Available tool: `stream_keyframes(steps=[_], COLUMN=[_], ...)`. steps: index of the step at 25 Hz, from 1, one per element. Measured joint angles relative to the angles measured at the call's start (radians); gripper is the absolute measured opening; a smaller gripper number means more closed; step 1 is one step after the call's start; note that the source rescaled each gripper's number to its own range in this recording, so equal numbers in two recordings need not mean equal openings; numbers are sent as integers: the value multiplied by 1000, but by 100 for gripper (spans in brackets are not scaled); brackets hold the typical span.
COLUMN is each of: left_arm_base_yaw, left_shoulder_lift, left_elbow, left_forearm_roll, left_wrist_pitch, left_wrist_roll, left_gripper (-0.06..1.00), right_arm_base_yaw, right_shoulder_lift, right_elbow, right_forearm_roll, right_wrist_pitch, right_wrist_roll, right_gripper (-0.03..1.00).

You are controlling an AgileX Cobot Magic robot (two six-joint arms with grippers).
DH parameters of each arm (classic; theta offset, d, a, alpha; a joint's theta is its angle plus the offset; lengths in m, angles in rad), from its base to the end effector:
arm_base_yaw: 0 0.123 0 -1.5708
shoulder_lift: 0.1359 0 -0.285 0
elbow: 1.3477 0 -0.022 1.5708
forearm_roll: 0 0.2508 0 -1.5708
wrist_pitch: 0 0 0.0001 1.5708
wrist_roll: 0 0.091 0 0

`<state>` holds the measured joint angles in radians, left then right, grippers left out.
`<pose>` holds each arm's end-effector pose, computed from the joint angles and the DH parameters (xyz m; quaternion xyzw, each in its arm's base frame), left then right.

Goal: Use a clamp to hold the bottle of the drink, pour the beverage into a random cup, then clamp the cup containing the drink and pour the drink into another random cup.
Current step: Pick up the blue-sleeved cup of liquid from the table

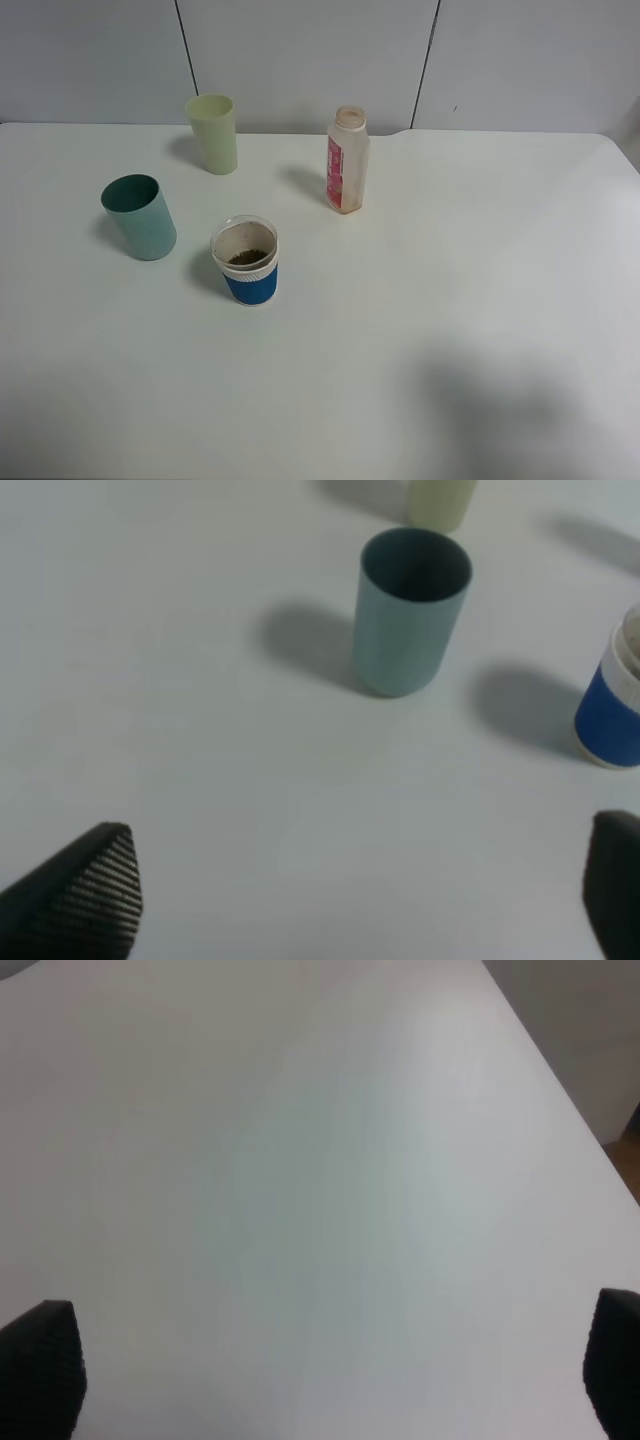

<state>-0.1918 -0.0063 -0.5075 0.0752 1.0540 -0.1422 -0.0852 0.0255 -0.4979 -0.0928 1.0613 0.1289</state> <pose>-0.0053 0.0071 0.2801 0.0194 0.8470 -0.0510 0.5287 -0.0015 -0.0073 0.2770 0.0930 0.8545 -0.0352 0.5098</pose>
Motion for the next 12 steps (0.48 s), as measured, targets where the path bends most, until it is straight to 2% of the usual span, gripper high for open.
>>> stream_keyframes(steps=[3,4,8,12], left_arm_base_yaw=[0,0,0,0], left_shoulder_lift=[2,12,75,175], left_elbow=[-12,-22,-24,-27], left_forearm_roll=[3,5,40,71], left_wrist_pitch=[-22,-108,-303,-441], left_wrist_roll=[0,0,0,0], left_gripper=[66,66,66,66], right_arm_base_yaw=[0,0,0,0], right_shoulder_lift=[0,0,0,0], right_elbow=[0,0,0,0], right_forearm_roll=[0,0,0,0], right_wrist_pitch=[0,0,0,0], right_wrist_roll=[0,0,0,-1], right_gripper=[100,100,100,100])
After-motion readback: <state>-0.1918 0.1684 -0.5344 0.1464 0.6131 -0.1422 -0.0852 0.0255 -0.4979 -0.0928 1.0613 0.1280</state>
